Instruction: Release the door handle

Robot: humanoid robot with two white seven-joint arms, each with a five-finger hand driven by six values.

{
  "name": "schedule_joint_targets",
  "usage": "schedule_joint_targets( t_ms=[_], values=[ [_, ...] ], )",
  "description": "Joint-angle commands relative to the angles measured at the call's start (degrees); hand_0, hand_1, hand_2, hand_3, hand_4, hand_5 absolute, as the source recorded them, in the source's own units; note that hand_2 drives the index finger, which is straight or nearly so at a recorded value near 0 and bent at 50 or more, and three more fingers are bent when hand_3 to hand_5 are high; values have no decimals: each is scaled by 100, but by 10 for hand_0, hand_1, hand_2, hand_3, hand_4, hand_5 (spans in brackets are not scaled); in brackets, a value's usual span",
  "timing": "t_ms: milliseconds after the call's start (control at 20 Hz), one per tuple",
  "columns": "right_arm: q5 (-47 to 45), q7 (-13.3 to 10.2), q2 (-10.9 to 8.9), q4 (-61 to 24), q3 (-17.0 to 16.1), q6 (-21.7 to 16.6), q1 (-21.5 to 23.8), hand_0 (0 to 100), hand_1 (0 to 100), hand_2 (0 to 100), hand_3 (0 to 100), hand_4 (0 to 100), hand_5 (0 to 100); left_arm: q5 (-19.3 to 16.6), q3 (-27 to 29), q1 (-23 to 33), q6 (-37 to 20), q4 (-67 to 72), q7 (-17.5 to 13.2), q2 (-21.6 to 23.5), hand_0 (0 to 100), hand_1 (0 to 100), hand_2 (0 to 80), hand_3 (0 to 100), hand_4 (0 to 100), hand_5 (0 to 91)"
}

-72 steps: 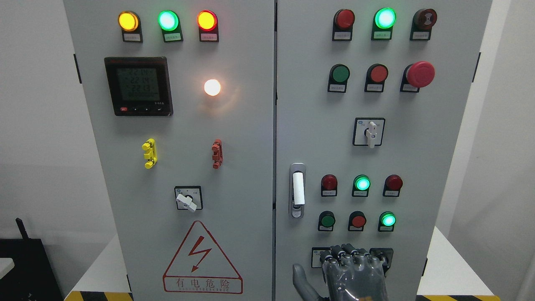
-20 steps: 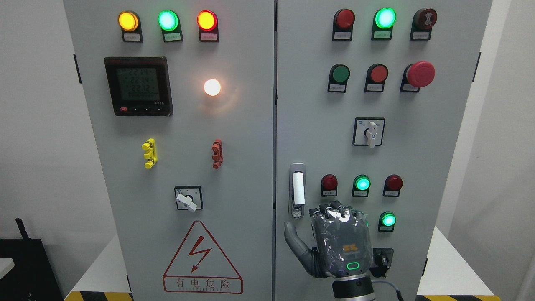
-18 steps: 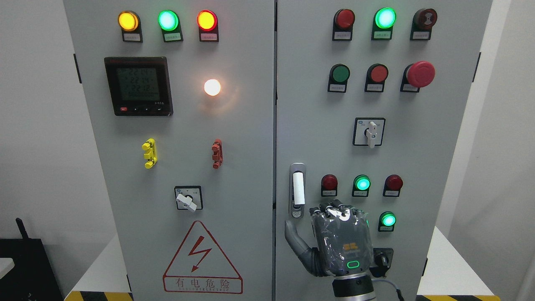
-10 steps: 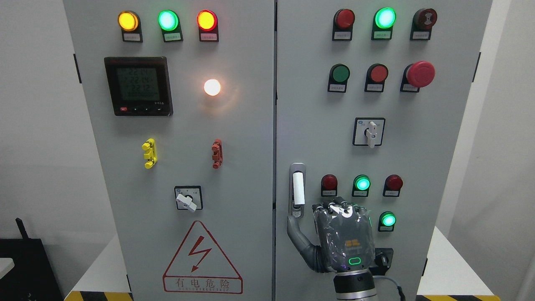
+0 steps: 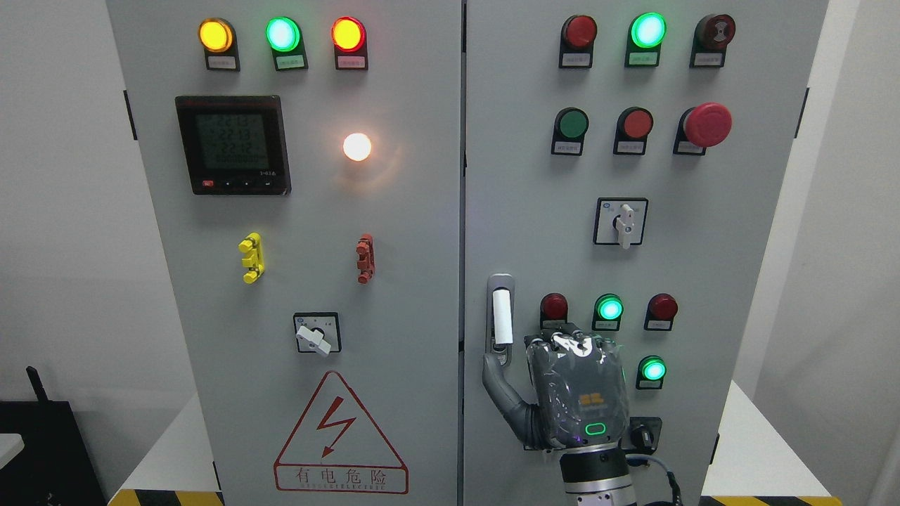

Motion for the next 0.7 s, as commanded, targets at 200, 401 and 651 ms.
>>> schedule_joint_targets(
  t_ms=[200, 401, 651],
  values=[
    [-4, 23, 8, 115, -6, 1, -85, 439, 12, 939, 1000, 885, 951, 0, 9, -18, -2, 53, 0, 0, 120, 389, 0, 0, 0, 0],
    [-4, 23, 8, 124, -6, 1, -94, 439, 12, 939, 1000, 893, 951, 0, 9, -18, -2, 53, 0, 0, 120, 389, 0, 0, 0, 0],
    [-4, 23, 8, 133, -6, 10, -129, 439, 11, 939, 1000, 892, 951, 0, 9, -18, -2, 53, 0, 0, 120, 389, 0, 0, 0, 0]
  ],
)
